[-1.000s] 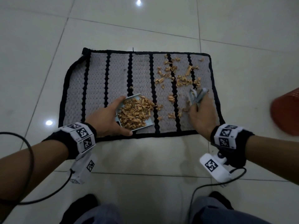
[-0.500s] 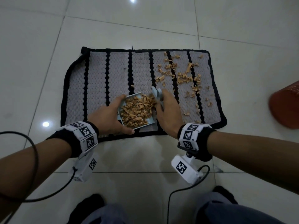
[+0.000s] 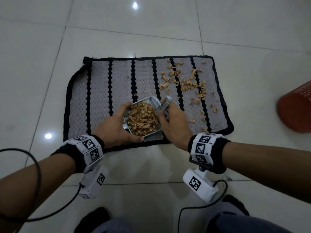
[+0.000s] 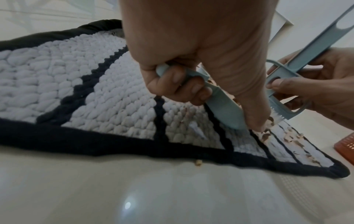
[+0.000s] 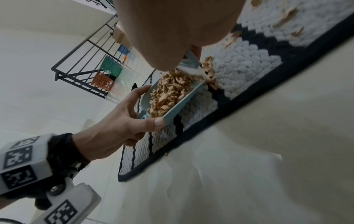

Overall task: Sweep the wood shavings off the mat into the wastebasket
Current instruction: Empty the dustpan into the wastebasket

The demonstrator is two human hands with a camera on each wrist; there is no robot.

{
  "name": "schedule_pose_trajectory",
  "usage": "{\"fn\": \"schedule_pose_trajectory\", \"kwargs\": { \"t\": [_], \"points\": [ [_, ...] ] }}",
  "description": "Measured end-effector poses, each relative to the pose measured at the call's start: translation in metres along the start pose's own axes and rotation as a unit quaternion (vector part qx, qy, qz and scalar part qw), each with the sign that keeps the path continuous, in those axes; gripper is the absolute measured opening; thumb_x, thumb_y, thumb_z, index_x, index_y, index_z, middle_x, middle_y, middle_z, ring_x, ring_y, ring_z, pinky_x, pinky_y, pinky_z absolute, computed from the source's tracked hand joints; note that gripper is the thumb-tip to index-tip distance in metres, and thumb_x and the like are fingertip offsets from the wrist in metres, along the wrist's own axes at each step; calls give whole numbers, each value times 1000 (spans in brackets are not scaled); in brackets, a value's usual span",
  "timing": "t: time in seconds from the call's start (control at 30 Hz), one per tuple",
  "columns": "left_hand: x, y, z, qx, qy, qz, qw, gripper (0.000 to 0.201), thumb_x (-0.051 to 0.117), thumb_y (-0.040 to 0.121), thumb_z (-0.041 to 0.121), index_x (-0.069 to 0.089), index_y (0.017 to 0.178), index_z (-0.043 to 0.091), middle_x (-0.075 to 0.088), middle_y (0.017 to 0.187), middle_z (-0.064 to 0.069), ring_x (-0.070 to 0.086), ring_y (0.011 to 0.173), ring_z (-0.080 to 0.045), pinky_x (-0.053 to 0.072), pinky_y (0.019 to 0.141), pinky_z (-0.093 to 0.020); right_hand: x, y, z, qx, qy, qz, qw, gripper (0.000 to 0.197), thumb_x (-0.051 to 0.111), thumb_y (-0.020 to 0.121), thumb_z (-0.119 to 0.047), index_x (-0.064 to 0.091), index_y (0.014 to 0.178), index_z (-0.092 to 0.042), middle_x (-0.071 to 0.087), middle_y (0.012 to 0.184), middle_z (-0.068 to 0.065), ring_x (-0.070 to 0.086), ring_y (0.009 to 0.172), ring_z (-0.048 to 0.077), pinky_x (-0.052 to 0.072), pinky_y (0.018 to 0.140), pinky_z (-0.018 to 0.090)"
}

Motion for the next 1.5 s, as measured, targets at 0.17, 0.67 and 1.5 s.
{"fn": "schedule_pose_trajectory", "kwargs": {
  "t": [0.17,0.67,1.5],
  "points": [
    [-10,7,38,45,-21,14,999,125,93,45,56,22,147,39,51,138,10,54,116,-10,48,99,-30,-42,10,-5,-9,16,21,1000,15,49,98,-11,43,95,-24,41,68,-14,44,57,-1,34,49,12],
    [-28,46,216,179,-22,13,984,121,93,46,53,28,146,36,48,133,16,52,114,-5,43,90,-16,-236,37,9,-31,-9,85,996,23,53,98,-20,53,121,-20,67,92,9,62,77,26,50,65,34],
    [147,124,596,331,210,-74,917,122,92,60,42,15,154,32,44,148,-2,51,124,-28,50,88,-37,-548,-54,205,181,-67,354,915,12,60,81,-22,63,91,-18,68,86,3,66,81,21,58,75,44]
  ]
}}
Point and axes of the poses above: each hand's wrist, its own y-axis towards the middle knuckle, its own x-axis out of the palm, z = x × y, the point moved 4 cm from there along y, towards the middle knuckle
